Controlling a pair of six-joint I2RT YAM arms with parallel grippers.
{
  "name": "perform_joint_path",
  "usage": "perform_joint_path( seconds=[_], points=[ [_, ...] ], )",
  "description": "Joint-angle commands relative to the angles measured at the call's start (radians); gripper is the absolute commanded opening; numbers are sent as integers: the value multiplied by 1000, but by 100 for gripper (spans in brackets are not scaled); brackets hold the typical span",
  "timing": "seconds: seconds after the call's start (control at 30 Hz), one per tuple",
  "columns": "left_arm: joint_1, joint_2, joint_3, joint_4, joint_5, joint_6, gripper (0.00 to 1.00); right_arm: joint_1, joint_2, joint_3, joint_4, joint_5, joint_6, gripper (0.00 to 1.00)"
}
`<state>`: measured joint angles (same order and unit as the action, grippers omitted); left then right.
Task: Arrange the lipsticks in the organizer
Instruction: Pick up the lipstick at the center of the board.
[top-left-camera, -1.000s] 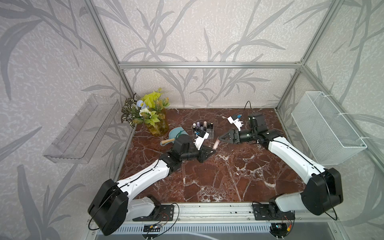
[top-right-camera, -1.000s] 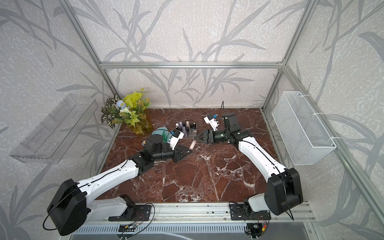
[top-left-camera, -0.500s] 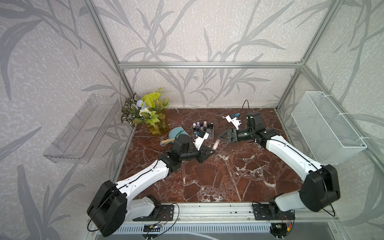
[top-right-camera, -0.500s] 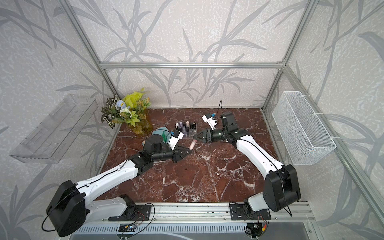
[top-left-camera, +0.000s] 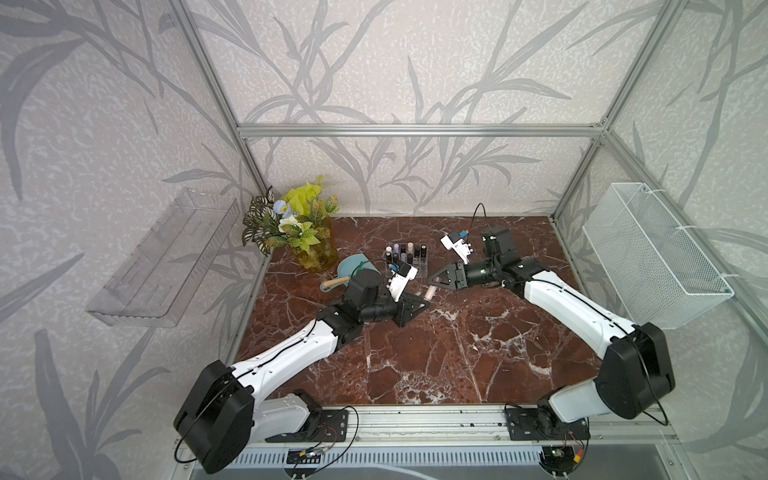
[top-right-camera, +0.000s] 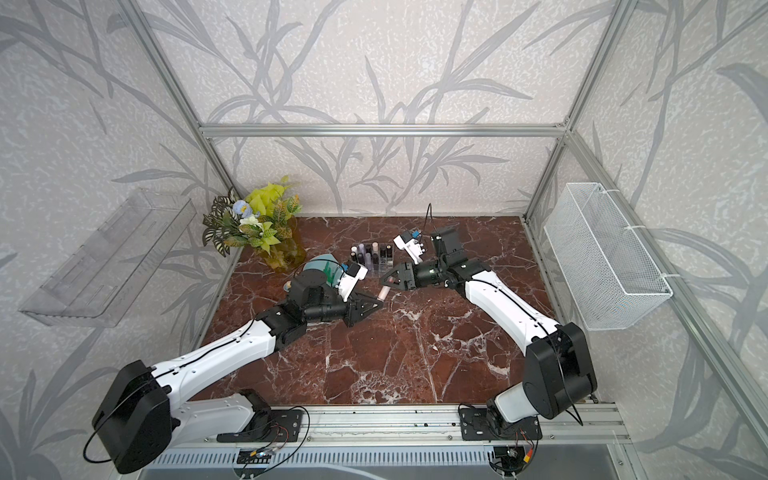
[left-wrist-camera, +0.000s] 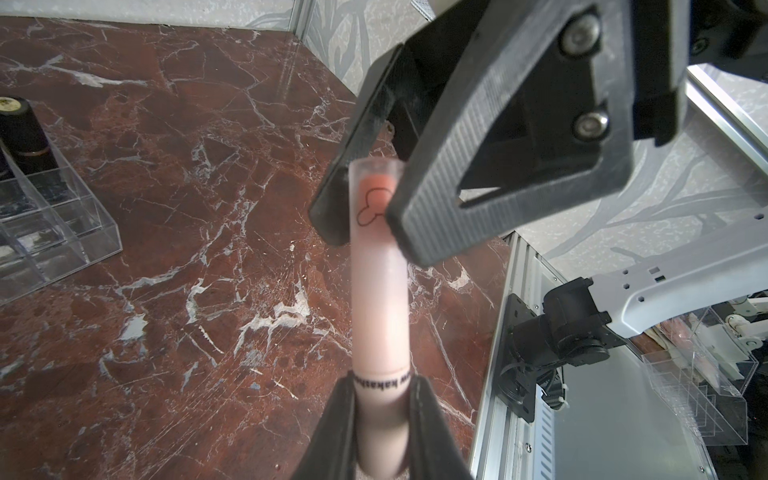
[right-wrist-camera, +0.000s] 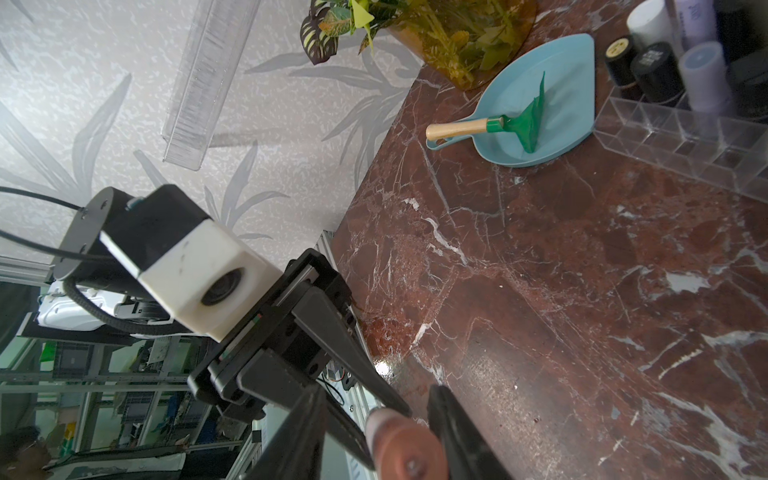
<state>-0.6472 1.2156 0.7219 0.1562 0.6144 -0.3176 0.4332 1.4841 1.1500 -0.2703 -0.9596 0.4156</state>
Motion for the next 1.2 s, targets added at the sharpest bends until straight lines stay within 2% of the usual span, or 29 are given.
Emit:
perform_joint_path(
  seconds=[0.0,0.4,0.73,0.83,0.9,0.97,1.03,1.17],
  points=[
    [-4,-4,17,-2,-10,19,10,0,-19,9,-13,10,-24,42],
    [-5,-1,20,-9,-20,22,10,0,-19,1,-30,11,-42,33],
    [-3,8,21,-16,-44,28,12,0,-22,-1,-30,12,-47,13],
    [-4,-2,24,-33,-96,31,33,0,-26,2,-31,32,-47,12],
    [-4,-16,24,-50,-162,34,53,1,-35,6,-31,66,-46,12],
    [-5,-38,11,-50,-240,34,64,0,-45,12,-39,120,-50,12],
    [-4,-74,-19,-28,-327,33,67,0,-52,23,-52,184,-55,13],
    [-5,-235,-211,195,-537,-22,64,32,-40,59,-87,390,-81,12]
  ],
)
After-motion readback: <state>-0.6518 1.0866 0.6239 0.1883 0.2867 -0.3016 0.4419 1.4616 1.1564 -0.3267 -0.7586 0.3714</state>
